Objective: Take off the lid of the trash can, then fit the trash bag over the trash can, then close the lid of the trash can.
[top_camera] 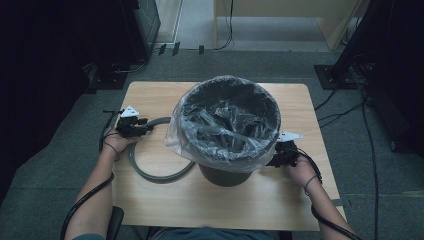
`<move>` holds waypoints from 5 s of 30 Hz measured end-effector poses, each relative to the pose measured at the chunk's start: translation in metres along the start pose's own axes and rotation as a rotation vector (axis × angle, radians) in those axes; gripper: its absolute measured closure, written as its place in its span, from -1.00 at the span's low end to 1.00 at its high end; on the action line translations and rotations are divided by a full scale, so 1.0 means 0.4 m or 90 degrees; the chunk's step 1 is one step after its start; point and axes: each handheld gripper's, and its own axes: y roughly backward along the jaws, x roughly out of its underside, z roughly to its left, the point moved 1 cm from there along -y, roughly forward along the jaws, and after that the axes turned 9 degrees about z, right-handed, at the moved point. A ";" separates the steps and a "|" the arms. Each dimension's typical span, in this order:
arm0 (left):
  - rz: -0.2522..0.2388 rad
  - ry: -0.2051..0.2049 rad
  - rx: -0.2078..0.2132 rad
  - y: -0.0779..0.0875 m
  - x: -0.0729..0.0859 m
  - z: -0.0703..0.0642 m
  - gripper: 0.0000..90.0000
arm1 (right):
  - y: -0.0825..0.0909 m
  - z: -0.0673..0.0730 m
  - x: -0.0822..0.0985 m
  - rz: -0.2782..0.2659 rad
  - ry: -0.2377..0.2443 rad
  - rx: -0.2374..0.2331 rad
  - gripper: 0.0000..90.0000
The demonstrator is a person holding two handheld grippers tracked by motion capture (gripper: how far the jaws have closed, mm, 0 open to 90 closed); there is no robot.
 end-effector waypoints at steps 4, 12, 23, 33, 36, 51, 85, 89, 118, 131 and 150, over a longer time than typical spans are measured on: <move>-0.003 0.009 -0.003 0.002 0.002 -0.002 0.35 | 0.000 0.000 0.000 0.000 0.000 0.000 -0.73; -0.003 0.021 -0.010 0.009 0.009 -0.007 0.51 | 0.000 0.001 0.000 0.000 -0.002 0.002 -0.73; -0.004 0.034 -0.015 0.044 0.049 0.015 0.68 | 0.000 0.001 0.000 0.000 -0.003 0.002 -0.73; 0.005 0.048 -0.026 0.054 0.055 0.020 0.71 | 0.000 0.002 0.000 0.000 -0.005 0.004 -0.73; 0.011 0.075 -0.026 0.057 0.053 0.024 0.73 | 0.000 0.002 -0.001 0.000 -0.005 0.004 -0.73; 0.033 0.156 0.010 0.062 0.043 0.031 0.74 | 0.000 0.002 0.000 0.000 -0.005 0.004 -0.73; 0.073 0.198 0.039 0.095 0.013 0.049 0.75 | 0.000 0.002 0.000 0.000 -0.006 0.004 -0.73; 0.069 0.199 0.040 0.110 0.008 0.054 0.75 | 0.000 0.002 0.000 0.000 -0.006 0.004 -0.73; 0.087 0.200 0.049 0.190 -0.043 0.068 0.75 | 0.000 0.003 0.000 0.000 -0.007 0.005 -0.73; 0.087 0.200 0.060 0.228 -0.065 0.072 0.75 | 0.000 0.003 0.000 0.001 -0.007 0.005 -0.74; 0.101 0.198 0.064 0.286 -0.089 0.079 0.75 | 0.000 0.003 0.000 0.001 -0.007 0.005 -0.74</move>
